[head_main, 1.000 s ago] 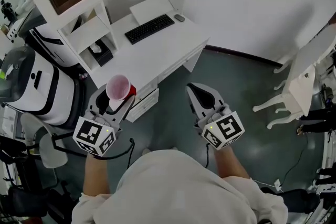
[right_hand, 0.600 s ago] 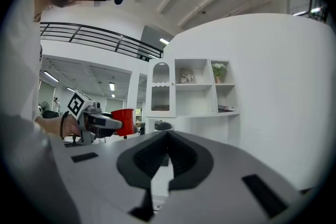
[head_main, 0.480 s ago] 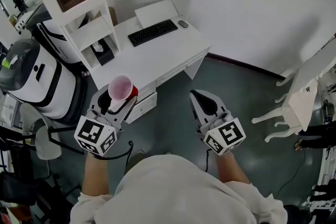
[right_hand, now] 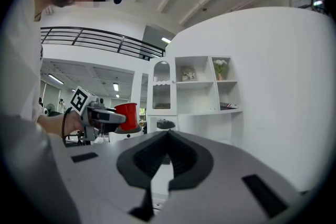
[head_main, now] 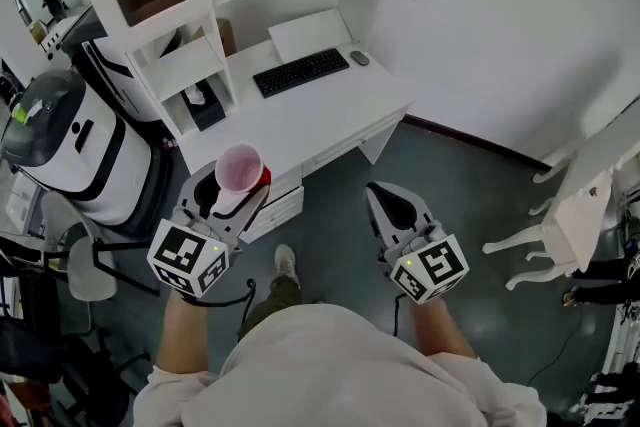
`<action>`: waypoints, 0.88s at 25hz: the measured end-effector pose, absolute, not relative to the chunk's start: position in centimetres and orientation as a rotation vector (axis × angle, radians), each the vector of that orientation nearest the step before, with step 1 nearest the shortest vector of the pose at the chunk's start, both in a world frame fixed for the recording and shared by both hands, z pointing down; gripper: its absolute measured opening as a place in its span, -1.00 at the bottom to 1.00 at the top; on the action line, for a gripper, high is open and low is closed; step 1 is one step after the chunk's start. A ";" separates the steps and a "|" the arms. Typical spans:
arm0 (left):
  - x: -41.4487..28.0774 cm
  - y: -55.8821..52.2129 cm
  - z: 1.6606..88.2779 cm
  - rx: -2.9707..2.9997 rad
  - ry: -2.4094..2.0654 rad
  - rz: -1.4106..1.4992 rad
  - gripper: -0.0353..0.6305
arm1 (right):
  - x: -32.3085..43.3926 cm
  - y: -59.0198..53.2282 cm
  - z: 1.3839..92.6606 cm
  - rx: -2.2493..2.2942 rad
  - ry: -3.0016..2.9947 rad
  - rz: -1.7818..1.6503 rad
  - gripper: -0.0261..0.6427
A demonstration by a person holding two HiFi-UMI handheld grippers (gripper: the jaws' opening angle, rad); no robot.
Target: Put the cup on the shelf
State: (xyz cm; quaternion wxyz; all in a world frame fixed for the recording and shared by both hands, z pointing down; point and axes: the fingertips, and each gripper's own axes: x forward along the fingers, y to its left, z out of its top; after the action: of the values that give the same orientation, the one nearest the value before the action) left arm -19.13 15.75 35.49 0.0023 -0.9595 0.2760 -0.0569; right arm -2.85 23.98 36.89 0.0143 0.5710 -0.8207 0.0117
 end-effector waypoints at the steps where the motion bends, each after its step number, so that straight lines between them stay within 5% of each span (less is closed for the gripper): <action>1: -19.0 15.2 35.5 -3.008 0.864 -0.177 -0.05 | -2.8 23.4 37.0 1.776 -2.555 0.037 -0.91; 22: -15.1 -5.1 37.3 -3.043 0.785 -0.198 -0.06 | 1.3 3.9 38.1 1.853 -2.474 0.046 -0.91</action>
State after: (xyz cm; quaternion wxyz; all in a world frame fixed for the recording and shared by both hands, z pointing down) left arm -15.12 -5.06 37.27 -0.0037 -0.9663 0.2494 -0.0628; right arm 1.25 3.88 38.07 0.0253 0.5991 -0.8001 0.0147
